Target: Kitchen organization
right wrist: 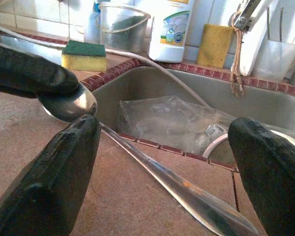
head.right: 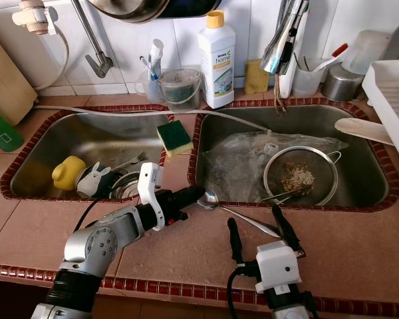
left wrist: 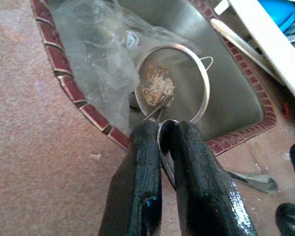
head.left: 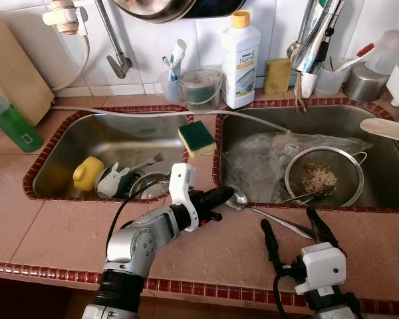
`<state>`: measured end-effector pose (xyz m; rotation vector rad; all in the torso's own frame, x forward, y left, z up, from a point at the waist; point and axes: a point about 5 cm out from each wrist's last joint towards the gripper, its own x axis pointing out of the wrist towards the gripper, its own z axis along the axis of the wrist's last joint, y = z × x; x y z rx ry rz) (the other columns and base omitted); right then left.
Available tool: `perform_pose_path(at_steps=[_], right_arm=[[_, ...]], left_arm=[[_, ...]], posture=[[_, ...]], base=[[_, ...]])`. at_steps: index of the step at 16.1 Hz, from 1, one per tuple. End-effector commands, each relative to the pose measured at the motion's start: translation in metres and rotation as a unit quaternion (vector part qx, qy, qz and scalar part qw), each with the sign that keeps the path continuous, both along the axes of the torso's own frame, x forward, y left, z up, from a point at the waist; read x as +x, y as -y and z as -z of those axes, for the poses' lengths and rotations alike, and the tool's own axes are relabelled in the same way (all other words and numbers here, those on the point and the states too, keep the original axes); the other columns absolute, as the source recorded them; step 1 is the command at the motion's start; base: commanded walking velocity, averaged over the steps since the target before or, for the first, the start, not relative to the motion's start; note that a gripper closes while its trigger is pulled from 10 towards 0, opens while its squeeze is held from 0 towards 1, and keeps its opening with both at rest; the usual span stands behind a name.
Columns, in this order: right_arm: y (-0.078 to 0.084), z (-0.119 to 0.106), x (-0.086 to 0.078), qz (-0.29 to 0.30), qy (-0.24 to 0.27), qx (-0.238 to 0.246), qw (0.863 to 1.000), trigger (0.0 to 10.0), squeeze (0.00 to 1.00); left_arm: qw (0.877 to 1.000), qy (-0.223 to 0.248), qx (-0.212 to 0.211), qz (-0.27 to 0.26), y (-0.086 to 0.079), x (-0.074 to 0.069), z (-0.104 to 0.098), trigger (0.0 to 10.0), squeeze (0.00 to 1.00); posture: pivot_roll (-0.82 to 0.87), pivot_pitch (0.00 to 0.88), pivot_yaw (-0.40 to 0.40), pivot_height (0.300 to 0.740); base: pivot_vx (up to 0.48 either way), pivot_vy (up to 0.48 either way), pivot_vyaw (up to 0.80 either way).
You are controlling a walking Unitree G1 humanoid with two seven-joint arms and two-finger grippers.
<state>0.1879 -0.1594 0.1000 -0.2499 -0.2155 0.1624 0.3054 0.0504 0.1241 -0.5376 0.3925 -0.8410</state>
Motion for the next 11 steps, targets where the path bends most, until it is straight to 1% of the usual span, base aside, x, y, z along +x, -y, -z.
perform_pose_path(at_steps=[1,6,7,10,11], right_arm=[[-0.001,0.008,-0.002,-0.005,-0.026,-0.001,1.0,10.0,0.0],[-0.002,0.007,0.002,-0.012,-0.023,-0.002,1.0,10.0,0.0],[-0.001,0.006,0.004,-0.01,-0.02,0.0,1.0,10.0,0.0],[-0.001,0.006,0.007,-0.011,-0.021,0.001,1.0,10.0,0.0],[-0.001,0.003,0.011,-0.012,-0.015,0.005,1.0,10.0,0.0]], left_arm=[[0.999,-0.016,0.029,-0.008,-0.006,-0.001,0.01,0.0,0.0],[1.0,-0.018,0.021,-0.009,-0.007,-0.002,0.01,0.0,0.0],[1.0,-0.018,0.008,-0.011,-0.008,-0.001,0.007,0.0,0.0],[1.0,-0.023,-0.001,-0.014,-0.011,0.001,0.006,0.0,0.0],[1.0,-0.02,-0.011,-0.014,-0.012,0.003,0.002,0.0,0.0]], posture=[[-0.27,0.106,0.156,0.74],[-0.26,0.101,0.147,0.74],[-0.26,0.103,0.142,0.74],[-0.26,0.09,0.136,0.74],[-0.25,0.094,0.135,0.74]], base=[[0.0,0.0,0.0],[0.0,0.0,0.0],[0.0,0.0,0.0],[0.0,0.0,0.0],[0.0,0.0,0.0]])
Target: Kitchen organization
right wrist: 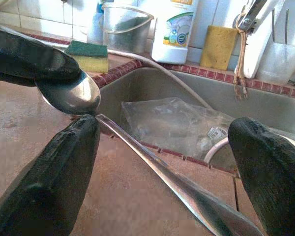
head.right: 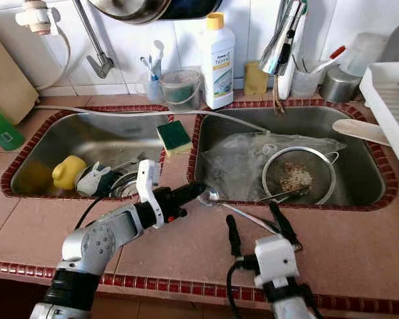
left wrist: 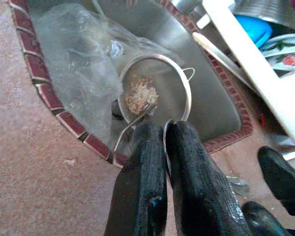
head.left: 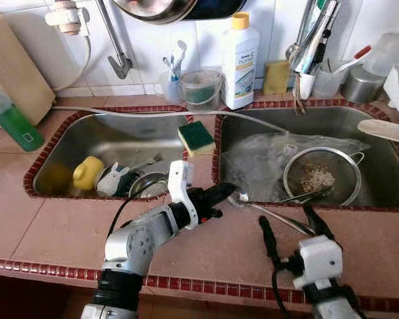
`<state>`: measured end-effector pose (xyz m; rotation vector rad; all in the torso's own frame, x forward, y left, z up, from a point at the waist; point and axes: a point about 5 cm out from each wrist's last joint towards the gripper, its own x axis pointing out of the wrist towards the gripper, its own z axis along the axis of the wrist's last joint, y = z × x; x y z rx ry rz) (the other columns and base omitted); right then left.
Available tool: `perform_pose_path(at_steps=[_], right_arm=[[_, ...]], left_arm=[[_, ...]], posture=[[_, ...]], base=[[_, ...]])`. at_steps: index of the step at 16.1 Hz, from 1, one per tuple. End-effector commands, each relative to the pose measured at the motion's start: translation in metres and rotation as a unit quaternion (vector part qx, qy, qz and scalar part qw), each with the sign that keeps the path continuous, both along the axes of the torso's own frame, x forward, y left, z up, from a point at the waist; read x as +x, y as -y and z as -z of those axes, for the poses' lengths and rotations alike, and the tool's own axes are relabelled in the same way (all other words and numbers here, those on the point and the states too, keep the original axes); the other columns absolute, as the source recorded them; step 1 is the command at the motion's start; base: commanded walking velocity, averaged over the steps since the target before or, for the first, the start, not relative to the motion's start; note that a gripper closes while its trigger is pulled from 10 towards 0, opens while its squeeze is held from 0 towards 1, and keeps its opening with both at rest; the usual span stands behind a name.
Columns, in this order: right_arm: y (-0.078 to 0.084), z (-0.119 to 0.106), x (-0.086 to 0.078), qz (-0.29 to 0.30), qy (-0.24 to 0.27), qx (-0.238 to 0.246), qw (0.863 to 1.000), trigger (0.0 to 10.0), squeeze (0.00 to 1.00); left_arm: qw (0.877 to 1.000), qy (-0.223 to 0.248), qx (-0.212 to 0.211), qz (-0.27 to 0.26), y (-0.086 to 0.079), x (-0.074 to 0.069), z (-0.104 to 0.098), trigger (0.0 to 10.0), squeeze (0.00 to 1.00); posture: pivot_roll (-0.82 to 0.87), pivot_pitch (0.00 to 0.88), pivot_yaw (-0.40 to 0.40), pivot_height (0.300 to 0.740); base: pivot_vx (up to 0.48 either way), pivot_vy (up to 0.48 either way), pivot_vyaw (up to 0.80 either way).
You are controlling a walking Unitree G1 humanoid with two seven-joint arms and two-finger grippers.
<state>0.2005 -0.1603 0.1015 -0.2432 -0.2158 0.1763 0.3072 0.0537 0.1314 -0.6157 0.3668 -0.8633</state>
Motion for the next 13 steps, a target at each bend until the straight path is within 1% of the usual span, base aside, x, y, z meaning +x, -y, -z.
perform_pose_path(at_steps=[1,2,5,6,7,8,9,11,13], right_arm=[[-0.002,0.002,0.002,-0.002,-0.01,0.01,1.0,10.0,0.0],[-0.002,-0.002,0.008,-0.003,-0.003,0.011,1.0,10.0,0.0],[-0.002,-0.007,0.017,-0.006,0.008,0.011,1.0,10.0,0.0],[-0.001,-0.008,0.019,-0.006,0.009,0.011,1.0,10.0,0.0],[-0.001,-0.009,0.02,-0.006,0.011,0.012,1.0,10.0,0.0],[-0.002,-0.011,0.023,-0.007,0.013,0.013,1.0,10.0,0.0],[-0.003,-0.015,0.03,-0.01,0.019,0.016,1.0,10.0,0.0],[-0.001,-0.019,0.038,-0.005,0.027,0.022,0.999,10.0,0.0],[0.001,-0.026,0.048,-0.002,0.04,0.025,0.999,10.0,0.0]], left_arm=[[1.0,-0.014,0.018,-0.017,-0.011,0.002,0.005,0.0,0.0],[1.0,-0.009,0.003,-0.029,-0.018,0.007,-0.002,0.0,0.0],[0.999,-0.009,-0.006,-0.049,-0.029,0.014,-0.006,0.0,0.0],[0.998,-0.009,-0.006,-0.055,-0.031,0.016,-0.007,6.0,0.0],[0.998,-0.008,-0.005,-0.063,-0.034,0.018,-0.008,10.0,0.0],[0.997,-0.006,-0.009,-0.071,-0.036,0.019,-0.01,10.0,0.0],[0.997,0.009,-0.008,-0.076,-0.041,0.02,-0.014,10.0,0.0],[0.995,0.021,-0.009,-0.092,-0.047,0.023,-0.018,10.0,0.0],[0.993,0.006,-0.033,-0.115,-0.057,0.028,-0.022,10.0,0.0]], posture=[[-0.25,0.091,0.132,0.74],[-0.25,0.083,0.126,0.74],[-0.25,0.077,0.116,0.74],[-0.24,0.076,0.112,0.74],[-0.24,0.074,0.11,0.74],[-0.24,0.071,0.106,0.74],[-0.23,0.065,0.102,0.74],[-0.23,0.058,0.095,0.74],[-0.22,0.053,0.09,0.74]], base=[[0.0,0.0,0.0],[0.0,0.0,0.0],[0.0,0.0,0.0],[0.0,0.0,0.0],[0.0,0.0,0.0],[0.0,0.0,0.0],[0.0,0.0,0.0],[0.0,0.0,0.0],[0.0,0.0,0.0]])
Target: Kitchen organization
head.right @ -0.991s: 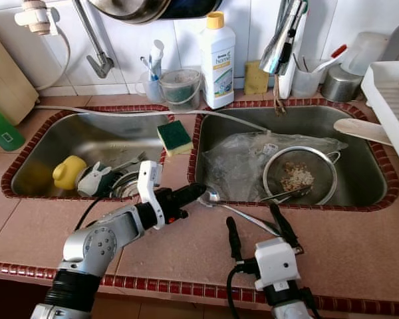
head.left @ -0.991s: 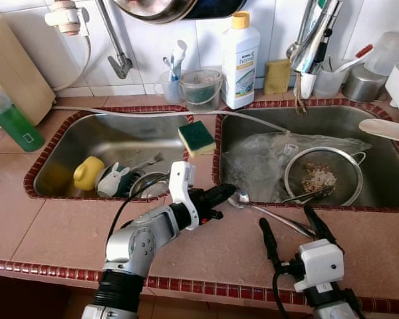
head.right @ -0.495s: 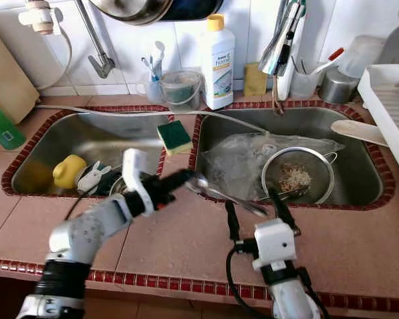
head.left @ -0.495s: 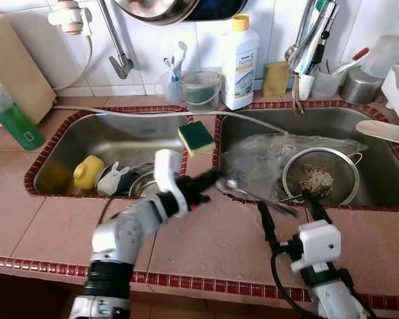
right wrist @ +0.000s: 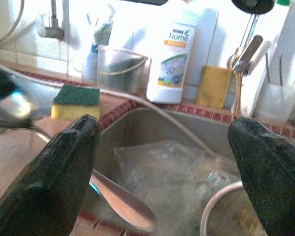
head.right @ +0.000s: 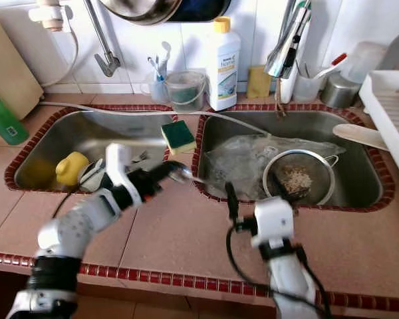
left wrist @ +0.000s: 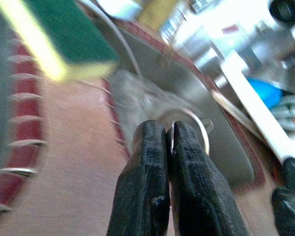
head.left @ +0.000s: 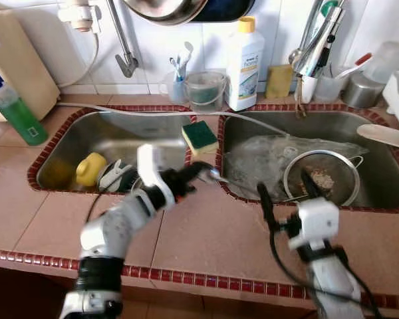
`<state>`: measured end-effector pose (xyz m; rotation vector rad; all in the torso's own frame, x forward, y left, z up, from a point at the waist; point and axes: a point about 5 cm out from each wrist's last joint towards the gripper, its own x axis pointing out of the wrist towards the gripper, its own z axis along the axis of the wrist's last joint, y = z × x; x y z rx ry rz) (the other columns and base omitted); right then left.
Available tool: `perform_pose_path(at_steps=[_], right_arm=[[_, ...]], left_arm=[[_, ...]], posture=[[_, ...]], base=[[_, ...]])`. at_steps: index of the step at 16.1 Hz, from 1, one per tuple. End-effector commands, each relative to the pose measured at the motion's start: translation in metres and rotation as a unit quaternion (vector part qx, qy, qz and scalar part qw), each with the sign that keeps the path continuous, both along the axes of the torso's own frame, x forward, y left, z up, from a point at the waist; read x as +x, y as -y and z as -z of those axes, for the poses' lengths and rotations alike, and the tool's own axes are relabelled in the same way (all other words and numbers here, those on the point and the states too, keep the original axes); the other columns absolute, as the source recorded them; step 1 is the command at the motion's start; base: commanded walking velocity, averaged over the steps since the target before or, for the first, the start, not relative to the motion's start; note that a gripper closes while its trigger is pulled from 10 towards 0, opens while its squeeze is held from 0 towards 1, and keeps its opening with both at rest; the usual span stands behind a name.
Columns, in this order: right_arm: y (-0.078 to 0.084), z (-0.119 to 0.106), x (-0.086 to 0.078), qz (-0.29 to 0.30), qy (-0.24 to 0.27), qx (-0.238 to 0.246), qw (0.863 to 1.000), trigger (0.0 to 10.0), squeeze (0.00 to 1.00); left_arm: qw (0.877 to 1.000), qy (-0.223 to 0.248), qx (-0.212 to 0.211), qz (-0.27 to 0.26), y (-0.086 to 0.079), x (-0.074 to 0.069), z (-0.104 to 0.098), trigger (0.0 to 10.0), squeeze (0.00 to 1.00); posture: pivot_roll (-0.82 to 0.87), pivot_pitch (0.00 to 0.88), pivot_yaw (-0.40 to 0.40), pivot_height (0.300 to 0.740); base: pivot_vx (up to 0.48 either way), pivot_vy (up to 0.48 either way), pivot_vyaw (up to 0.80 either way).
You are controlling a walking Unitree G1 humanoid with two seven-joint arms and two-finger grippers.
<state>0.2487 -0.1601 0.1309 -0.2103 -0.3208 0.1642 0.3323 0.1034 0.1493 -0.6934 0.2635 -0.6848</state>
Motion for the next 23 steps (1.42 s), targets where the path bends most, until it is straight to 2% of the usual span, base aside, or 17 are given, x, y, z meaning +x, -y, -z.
perform_pose_path(at_steps=[1,4,8,12,13,14,15,16,17,18,20,21,23], right_arm=[[0.002,0.002,0.003,0.001,-0.008,0.003,1.0,10.0,0.0],[0.003,-0.001,0.01,-0.001,-0.001,0.001,1.0,10.0,0.0],[0.003,-0.007,0.02,0.001,0.01,0.004,1.0,10.0,0.0],[0.008,-0.016,0.031,0.013,0.021,0.006,1.0,10.0,0.0],[0.009,-0.018,0.034,0.017,0.025,0.009,1.0,10.0,0.0],[0.011,-0.019,0.035,0.024,0.026,0.007,0.999,10.0,0.0],[0.012,-0.019,0.037,0.03,0.025,0.011,0.999,10.0,0.0],[0.013,-0.019,0.037,0.035,0.025,0.012,0.999,10.0,0.0],[0.013,-0.018,0.038,0.037,0.024,0.014,0.999,10.0,0.0],[0.011,-0.018,0.039,0.034,0.022,0.018,0.999,10.0,0.0],[0.011,-0.017,0.039,0.035,0.023,0.02,0.999,10.0,0.0],[0.01,-0.016,0.04,0.036,0.021,0.023,0.999,10.0,0.0],[0.009,-0.015,0.04,0.033,0.017,0.025,0.999,10.0,0.0]], left_arm=[[1.0,-0.001,-0.007,-0.018,-0.01,0.004,-0.005,10.0,0.0],[0.999,0.002,-0.011,-0.037,-0.02,0.007,-0.006,10.0,0.0],[0.992,0.035,-0.011,-0.124,-0.044,0.019,-0.023,10.0,0.0],[0.975,0.072,0.034,-0.207,-0.074,0.026,-0.036,10.0,0.0],[0.966,0.079,0.048,-0.241,-0.082,0.028,-0.039,10.0,0.0],[0.951,0.097,0.077,-0.284,-0.092,0.029,-0.044,10.0,0.0],[0.936,0.123,0.121,-0.306,-0.096,0.029,-0.046,10.0,0.0],[0.925,0.141,0.14,-0.323,-0.098,0.027,-0.048,10.0,0.0],[0.92,0.146,0.154,-0.33,-0.097,0.027,-0.047,10.0,0.0],[0.919,0.15,0.167,-0.324,-0.091,0.025,-0.042,10.0,0.0],[0.903,0.176,0.182,-0.346,-0.086,0.022,-0.04,10.0,0.0],[0.882,0.225,0.231,-0.343,-0.076,0.017,-0.038,10.0,0.0],[0.859,0.266,0.276,-0.339,-0.067,0.012,-0.035,10.0,0.0]], posture=[[-0.22,0.049,0.088,0.74],[-0.21,0.046,0.08,0.74],[-0.2,0.036,0.072,0.74],[-0.19,0.037,0.075,0.74],[-0.19,0.043,0.076,0.74],[-0.19,0.043,0.079,0.74],[-0.19,0.041,0.078,0.74],[-0.19,0.04,0.079,0.74],[-0.18,0.043,0.078,0.74],[-0.18,0.044,0.079,0.74],[-0.18,0.045,0.078,0.74],[-0.18,0.044,0.077,0.74],[-0.18,0.041,0.076,0.74]], base=[[0.0,0.0,0.0],[0.0,0.0,0.0],[0.0,0.0,0.0],[0.0,0.0,0.0],[0.0,0.0,0.0],[0.0,0.0,0.0],[0.0,0.0,0.0],[0.0,0.0,0.0],[0.0,0.0,0.0],[0.0,0.0,0.0],[0.0,0.0,0.0],[0.0,0.0,0.0],[0.0,0.0,0.0]])
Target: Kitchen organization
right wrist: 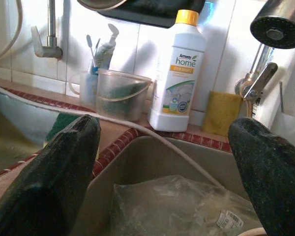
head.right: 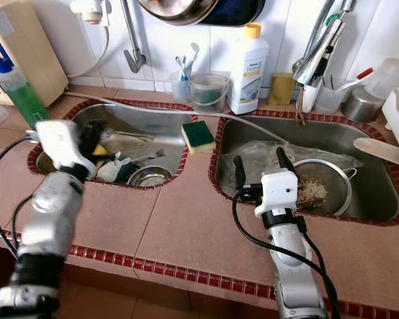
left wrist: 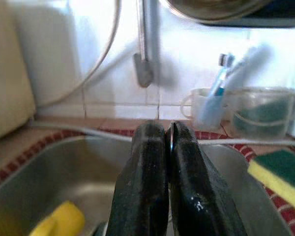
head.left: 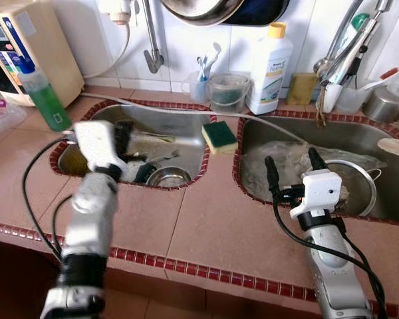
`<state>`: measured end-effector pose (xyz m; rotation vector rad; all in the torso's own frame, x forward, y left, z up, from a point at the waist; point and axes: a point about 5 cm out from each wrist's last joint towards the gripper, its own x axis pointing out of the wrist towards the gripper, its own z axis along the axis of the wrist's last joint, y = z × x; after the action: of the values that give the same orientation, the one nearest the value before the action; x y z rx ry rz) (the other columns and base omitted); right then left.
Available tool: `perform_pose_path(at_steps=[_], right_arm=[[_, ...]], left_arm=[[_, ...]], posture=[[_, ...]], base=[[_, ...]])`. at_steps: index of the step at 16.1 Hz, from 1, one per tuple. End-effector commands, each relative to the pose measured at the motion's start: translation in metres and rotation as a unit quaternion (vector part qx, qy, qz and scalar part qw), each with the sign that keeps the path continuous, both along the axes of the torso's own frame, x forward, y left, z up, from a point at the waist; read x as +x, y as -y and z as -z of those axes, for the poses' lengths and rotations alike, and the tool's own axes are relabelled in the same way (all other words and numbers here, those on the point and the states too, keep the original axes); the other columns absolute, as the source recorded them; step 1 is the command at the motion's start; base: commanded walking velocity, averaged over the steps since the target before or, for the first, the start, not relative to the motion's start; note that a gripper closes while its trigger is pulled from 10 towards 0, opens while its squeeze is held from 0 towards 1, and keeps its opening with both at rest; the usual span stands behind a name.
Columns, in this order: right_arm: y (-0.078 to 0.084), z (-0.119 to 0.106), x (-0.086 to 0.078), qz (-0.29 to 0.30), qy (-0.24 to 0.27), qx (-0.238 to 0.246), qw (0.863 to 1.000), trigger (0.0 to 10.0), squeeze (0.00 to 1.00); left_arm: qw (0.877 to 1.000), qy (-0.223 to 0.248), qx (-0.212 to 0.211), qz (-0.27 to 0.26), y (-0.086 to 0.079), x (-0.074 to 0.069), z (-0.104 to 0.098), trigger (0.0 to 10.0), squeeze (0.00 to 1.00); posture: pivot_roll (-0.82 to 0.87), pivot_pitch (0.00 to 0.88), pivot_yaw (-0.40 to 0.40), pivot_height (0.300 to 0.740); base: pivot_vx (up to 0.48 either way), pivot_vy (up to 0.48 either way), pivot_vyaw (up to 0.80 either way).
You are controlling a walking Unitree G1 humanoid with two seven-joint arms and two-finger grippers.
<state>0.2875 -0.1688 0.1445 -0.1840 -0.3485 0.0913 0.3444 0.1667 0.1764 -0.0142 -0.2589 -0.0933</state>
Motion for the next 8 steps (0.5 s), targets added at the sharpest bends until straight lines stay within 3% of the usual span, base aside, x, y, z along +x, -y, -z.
perform_pose_path(at_steps=[1,8], right_arm=[[0.0,-0.001,0.001,-0.001,-0.001,0.005,1.0,10.0,0.0],[-0.003,0.003,-0.001,-0.003,-0.009,0.015,1.0,10.0,0.0]], left_arm=[[0.999,0.029,0.03,0.001,0.004,-0.005,-0.001,10.0,0.0],[0.999,0.016,0.035,0.026,0.016,-0.011,0.018,10.0,0.0]], posture=[[-0.18,0.039,0.075,0.74],[-0.19,0.041,0.078,0.74]], base=[[0.0,0.0,0.0],[0.0,0.0,0.0]])
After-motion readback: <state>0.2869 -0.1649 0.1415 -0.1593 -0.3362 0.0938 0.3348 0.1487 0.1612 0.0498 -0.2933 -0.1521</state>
